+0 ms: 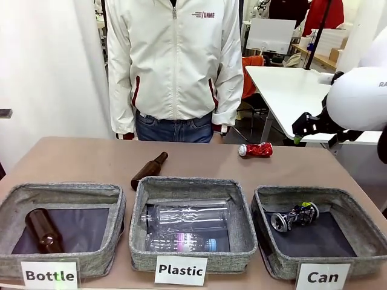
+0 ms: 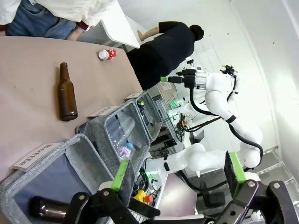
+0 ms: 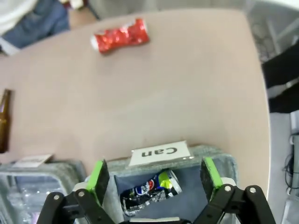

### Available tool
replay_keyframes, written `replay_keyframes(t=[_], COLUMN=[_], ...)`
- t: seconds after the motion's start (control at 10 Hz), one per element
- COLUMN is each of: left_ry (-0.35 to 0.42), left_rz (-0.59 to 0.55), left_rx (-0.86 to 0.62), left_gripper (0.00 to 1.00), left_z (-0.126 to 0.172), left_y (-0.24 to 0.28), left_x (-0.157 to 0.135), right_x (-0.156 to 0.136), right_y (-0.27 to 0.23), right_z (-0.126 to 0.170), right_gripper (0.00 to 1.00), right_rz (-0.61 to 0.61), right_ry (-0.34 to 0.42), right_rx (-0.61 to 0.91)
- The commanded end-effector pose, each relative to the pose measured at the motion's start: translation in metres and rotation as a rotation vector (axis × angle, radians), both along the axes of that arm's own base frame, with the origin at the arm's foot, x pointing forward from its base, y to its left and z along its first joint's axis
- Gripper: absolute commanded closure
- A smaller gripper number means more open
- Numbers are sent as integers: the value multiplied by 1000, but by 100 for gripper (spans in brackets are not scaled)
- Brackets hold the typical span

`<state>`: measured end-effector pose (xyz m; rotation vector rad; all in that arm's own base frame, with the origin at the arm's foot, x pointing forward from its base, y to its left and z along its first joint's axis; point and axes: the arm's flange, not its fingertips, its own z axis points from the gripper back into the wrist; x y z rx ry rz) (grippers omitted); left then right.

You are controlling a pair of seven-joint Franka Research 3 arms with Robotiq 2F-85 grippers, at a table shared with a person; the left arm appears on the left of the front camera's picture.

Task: Sort the can waste into the basket.
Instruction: Pick up the can waste from the table and place it in the right Fabric basket.

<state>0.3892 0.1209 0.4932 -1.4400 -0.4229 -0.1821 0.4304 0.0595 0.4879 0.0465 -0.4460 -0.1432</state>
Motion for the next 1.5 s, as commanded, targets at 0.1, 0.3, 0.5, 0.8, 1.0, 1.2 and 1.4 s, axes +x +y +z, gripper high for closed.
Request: replay_keyframes(t=[0.1, 0.3, 0.5, 0.8, 1.0, 1.2, 1.4], left_ry=[5, 5, 5, 5, 5, 5, 5], left_rz=[-12, -12, -12, -12, -12, -12, -12], left_rx=[1, 1, 1, 1, 1, 1, 1], left_gripper=[0, 0, 0, 0, 0, 0, 0], left_z=[2, 2, 2, 2, 2, 2, 2], left_y=[0, 0, 0, 0, 0, 0, 0], left_x=[-3, -3, -3, -3, -3, -3, -3], right_x=[2, 11, 76, 169, 205, 226, 220], right_y=[16, 14, 21, 45, 61, 59, 50], right_z=[-6, -3, -1, -36, -63, -79, -74], right_gripper=[0, 0, 0, 0, 0, 0, 0], right_rz=[-1, 11, 113, 176, 209, 252, 131], right_ry=[-10, 10, 58, 148, 163, 209, 224], right_rx=[-31, -56, -59, -144, -184, -148, -110])
